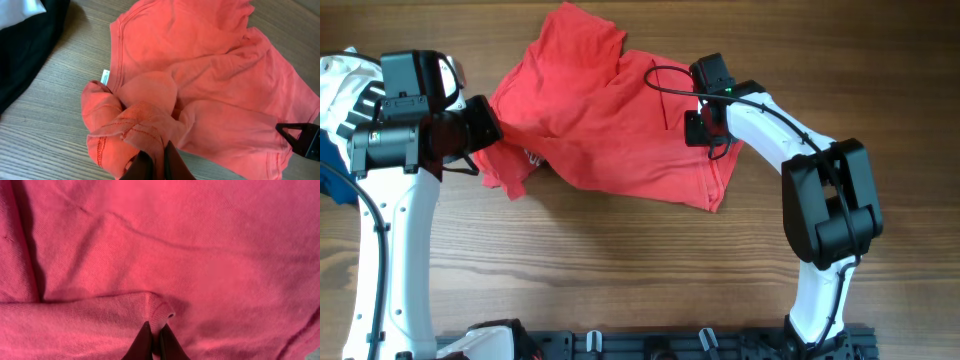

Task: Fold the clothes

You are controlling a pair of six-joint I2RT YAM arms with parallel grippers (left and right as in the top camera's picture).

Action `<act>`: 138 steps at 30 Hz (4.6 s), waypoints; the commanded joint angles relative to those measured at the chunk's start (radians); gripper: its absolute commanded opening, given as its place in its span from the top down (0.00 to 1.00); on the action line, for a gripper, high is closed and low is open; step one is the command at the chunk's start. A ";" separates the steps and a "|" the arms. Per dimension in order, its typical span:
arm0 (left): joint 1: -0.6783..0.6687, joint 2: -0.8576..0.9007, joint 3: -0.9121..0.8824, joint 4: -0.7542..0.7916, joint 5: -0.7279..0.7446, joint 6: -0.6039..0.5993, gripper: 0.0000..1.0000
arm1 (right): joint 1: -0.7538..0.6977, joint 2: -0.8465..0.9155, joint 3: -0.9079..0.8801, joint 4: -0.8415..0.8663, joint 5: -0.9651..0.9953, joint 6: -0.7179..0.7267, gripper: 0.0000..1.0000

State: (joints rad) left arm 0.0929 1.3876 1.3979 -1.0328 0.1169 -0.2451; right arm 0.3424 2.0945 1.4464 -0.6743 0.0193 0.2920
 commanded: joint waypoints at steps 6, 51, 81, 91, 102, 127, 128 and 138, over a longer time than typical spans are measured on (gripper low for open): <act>0.001 0.002 0.013 0.007 -0.006 0.006 0.92 | -0.007 -0.104 0.005 -0.076 0.136 0.052 0.96; 0.061 -0.169 0.356 -0.188 0.016 0.029 0.96 | -0.010 -0.778 0.320 -0.679 -0.082 -0.114 0.96; 0.062 -0.092 0.356 -0.192 -0.066 0.029 0.96 | 0.692 -0.116 -0.205 0.083 -0.281 -0.097 0.35; 0.062 -0.092 0.356 -0.191 -0.066 0.029 0.96 | 0.708 -0.045 -0.195 0.196 -0.238 -0.029 0.51; 0.061 -0.092 0.356 -0.192 -0.066 0.029 0.96 | 0.698 -0.086 -0.171 0.089 -0.069 0.092 0.96; 0.061 -0.122 0.356 -0.178 0.020 0.029 0.96 | 0.266 -1.030 0.136 -0.388 0.360 0.007 0.96; 0.061 -0.127 0.357 -0.176 0.020 0.029 0.96 | 0.266 -1.030 0.151 -0.414 0.389 0.031 0.96; 0.061 -0.187 0.357 -0.157 0.020 0.029 0.96 | 0.266 -1.029 0.191 -0.468 0.483 0.107 0.96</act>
State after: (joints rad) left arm 0.1493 1.2335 1.7496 -1.2037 0.1257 -0.2363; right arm 0.6113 1.0657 1.6062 -1.1454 0.4377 0.3740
